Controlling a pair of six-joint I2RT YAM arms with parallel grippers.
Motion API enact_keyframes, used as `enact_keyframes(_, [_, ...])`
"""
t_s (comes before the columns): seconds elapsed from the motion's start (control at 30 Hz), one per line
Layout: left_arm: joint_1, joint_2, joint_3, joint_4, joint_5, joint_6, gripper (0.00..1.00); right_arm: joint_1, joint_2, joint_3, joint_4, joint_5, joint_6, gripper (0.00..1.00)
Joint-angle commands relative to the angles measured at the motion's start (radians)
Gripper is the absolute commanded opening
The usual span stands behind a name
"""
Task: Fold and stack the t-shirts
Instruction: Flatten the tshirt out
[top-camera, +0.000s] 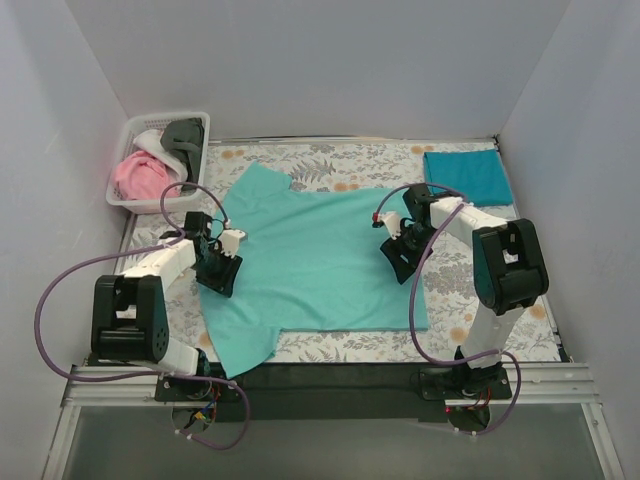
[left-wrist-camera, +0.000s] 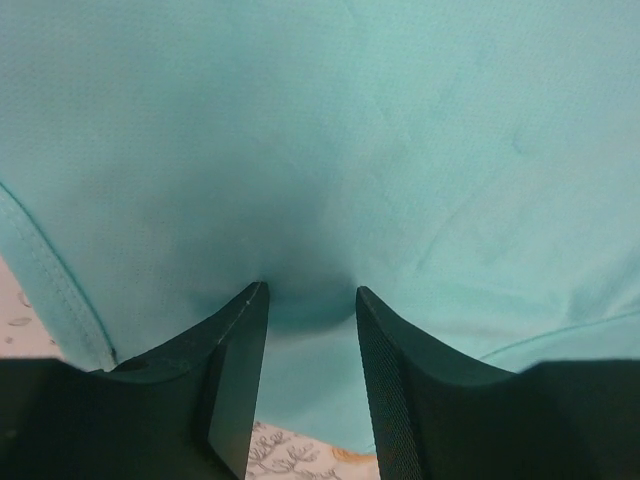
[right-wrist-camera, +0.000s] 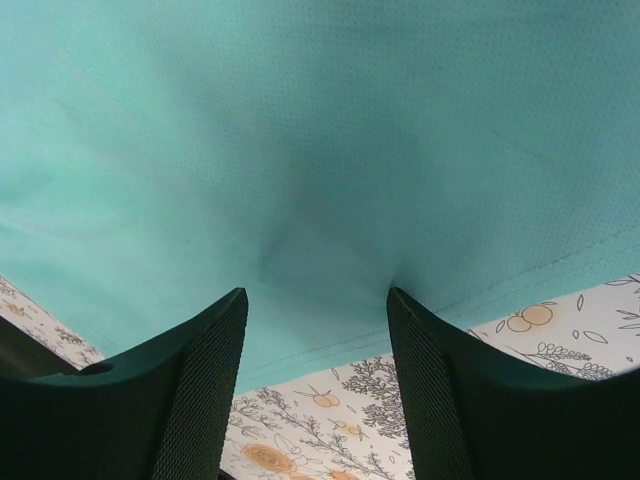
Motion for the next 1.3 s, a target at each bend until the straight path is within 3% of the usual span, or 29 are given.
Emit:
enact_keyframes(0.0, [0.0,-0.039,0.002,-0.156,0.031,0.029,0.39,-0.007,-0.017,0.024,-0.076,0.029,-0.072,0.57])
enact_keyframes(0.13, [0.002,-0.012,0.158,-0.17,0.097,0.009,0.42,-0.031,-0.053,0.173,-0.108,-0.026,-0.063,0.64])
enact_keyframes(0.23, [0.002,0.072,0.373,-0.093,0.174,-0.055,0.46,-0.079,0.002,0.343,-0.09,-0.049,-0.022,0.77])
enact_keyframes(0.3, [0.002,0.135,0.519,-0.04,0.189,-0.118,0.53,-0.111,0.056,0.504,-0.081,-0.064,0.03,0.77])
enact_keyframes(0.47, [0.003,0.371,0.79,0.147,0.165,-0.254,0.57,-0.182,0.303,0.852,-0.042,-0.048,0.132,0.71])
enact_keyframes(0.57, [0.016,0.457,0.869,0.252,0.15,-0.33,0.57,-0.2,0.432,1.032,-0.021,-0.045,0.187,0.66])
enact_keyframes(0.7, [0.02,0.615,0.985,0.365,0.133,-0.394,0.58,-0.2,0.507,1.049,0.045,-0.018,0.21,0.61])
enact_keyframes(0.87, [0.02,0.77,1.143,0.415,0.099,-0.446,0.57,-0.208,0.521,0.954,0.174,-0.023,0.247,0.6])
enact_keyframes(1.27, [0.017,0.931,1.199,0.532,0.036,-0.436,0.59,-0.211,0.592,0.923,0.254,-0.031,0.299,0.62])
